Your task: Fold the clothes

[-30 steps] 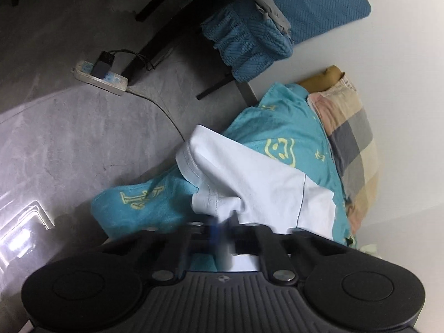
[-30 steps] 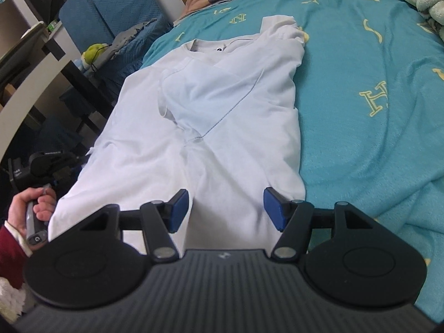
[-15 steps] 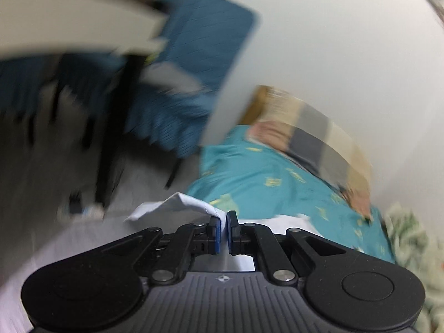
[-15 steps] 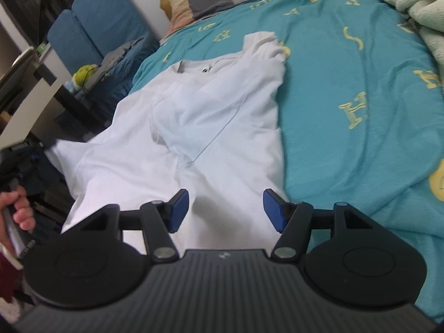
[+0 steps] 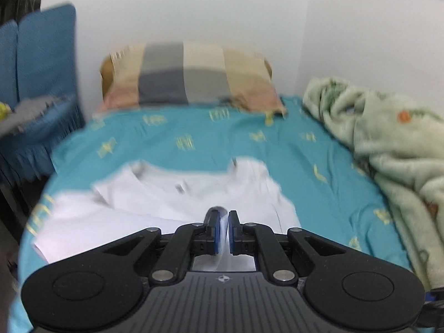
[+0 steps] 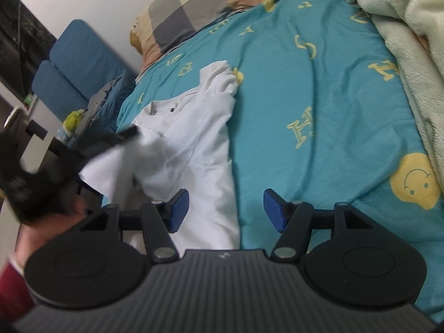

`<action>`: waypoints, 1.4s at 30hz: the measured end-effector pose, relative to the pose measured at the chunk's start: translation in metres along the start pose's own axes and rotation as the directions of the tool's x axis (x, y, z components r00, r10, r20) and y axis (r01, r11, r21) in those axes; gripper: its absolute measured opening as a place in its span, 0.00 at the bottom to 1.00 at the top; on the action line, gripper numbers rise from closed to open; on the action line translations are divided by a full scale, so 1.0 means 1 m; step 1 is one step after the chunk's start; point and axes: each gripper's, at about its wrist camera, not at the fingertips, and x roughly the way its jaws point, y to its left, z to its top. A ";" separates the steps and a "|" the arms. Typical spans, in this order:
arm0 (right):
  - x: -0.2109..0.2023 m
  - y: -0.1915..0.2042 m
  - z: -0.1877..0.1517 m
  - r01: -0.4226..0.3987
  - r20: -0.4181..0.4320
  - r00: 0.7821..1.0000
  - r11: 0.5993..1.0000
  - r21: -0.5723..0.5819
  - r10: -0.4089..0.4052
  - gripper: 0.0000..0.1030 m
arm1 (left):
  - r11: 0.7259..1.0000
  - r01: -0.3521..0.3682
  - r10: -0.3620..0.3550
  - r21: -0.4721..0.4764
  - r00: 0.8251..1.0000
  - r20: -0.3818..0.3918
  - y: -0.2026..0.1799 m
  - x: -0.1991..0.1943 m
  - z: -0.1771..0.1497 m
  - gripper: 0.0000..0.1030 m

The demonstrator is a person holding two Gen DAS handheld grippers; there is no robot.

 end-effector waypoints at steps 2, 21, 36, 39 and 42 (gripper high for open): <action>0.002 -0.004 0.000 -0.011 -0.005 1.000 1.000 0.009 0.011 0.61 | 1.000 0.002 -0.003 -0.018 1.000 -0.022 -0.002 0.003 -0.013 0.23; -0.007 0.065 -0.012 -0.217 0.077 0.965 0.924 -0.314 0.252 0.61 | 0.987 -0.099 0.092 -0.129 0.994 -0.058 0.045 -0.220 -0.101 0.56; 0.104 0.216 -0.037 -0.096 -0.005 0.992 0.741 -0.665 0.123 0.60 | 0.983 -0.066 0.065 -0.172 0.998 -0.013 0.104 -0.222 -0.127 0.56; 0.135 0.236 -0.047 -0.019 0.008 0.999 0.686 -0.727 0.036 0.53 | 0.979 -0.075 0.074 -0.190 0.997 -0.013 0.113 -0.224 -0.130 0.56; 0.153 0.245 -0.049 0.088 0.059 0.996 0.640 -0.763 -0.066 0.08 | 0.972 -0.066 0.065 -0.226 0.998 -0.013 0.119 -0.227 -0.131 0.56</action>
